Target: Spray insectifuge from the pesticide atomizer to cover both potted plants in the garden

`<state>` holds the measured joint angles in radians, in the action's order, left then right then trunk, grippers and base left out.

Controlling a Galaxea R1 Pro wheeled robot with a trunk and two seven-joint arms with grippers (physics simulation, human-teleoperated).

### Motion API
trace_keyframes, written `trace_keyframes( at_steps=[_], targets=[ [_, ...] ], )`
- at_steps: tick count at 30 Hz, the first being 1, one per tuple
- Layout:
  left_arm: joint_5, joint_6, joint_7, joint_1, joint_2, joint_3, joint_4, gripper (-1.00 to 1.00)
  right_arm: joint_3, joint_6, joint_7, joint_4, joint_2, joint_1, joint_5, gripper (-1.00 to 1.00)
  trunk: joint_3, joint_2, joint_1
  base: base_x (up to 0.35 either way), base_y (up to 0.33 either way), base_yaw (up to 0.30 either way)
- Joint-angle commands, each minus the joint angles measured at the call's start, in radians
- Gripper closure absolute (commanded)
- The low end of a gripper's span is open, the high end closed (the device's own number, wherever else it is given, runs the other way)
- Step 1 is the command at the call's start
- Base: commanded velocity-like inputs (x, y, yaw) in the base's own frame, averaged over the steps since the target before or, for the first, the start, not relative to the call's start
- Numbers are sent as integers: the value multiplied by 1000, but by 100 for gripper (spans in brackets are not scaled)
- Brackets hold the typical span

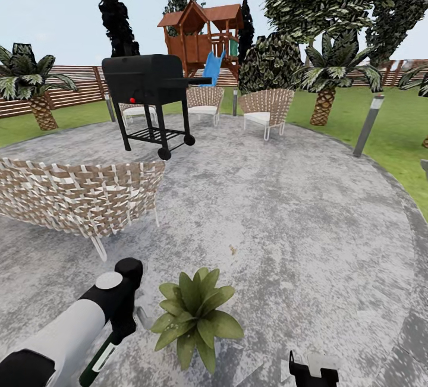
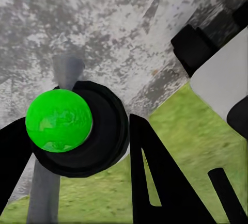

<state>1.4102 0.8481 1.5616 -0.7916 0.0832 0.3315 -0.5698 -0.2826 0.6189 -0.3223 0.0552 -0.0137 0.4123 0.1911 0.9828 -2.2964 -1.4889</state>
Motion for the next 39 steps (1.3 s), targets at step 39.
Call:
trace_keyframes(
  at_steps=[39],
  targets=[
    [-8, 19, -67, 17, 11, -39, -38, 100, -10, 2, -1, 0, 1, 1, 7, -100, 1, 0, 0, 33, 12, 0]
  ],
)
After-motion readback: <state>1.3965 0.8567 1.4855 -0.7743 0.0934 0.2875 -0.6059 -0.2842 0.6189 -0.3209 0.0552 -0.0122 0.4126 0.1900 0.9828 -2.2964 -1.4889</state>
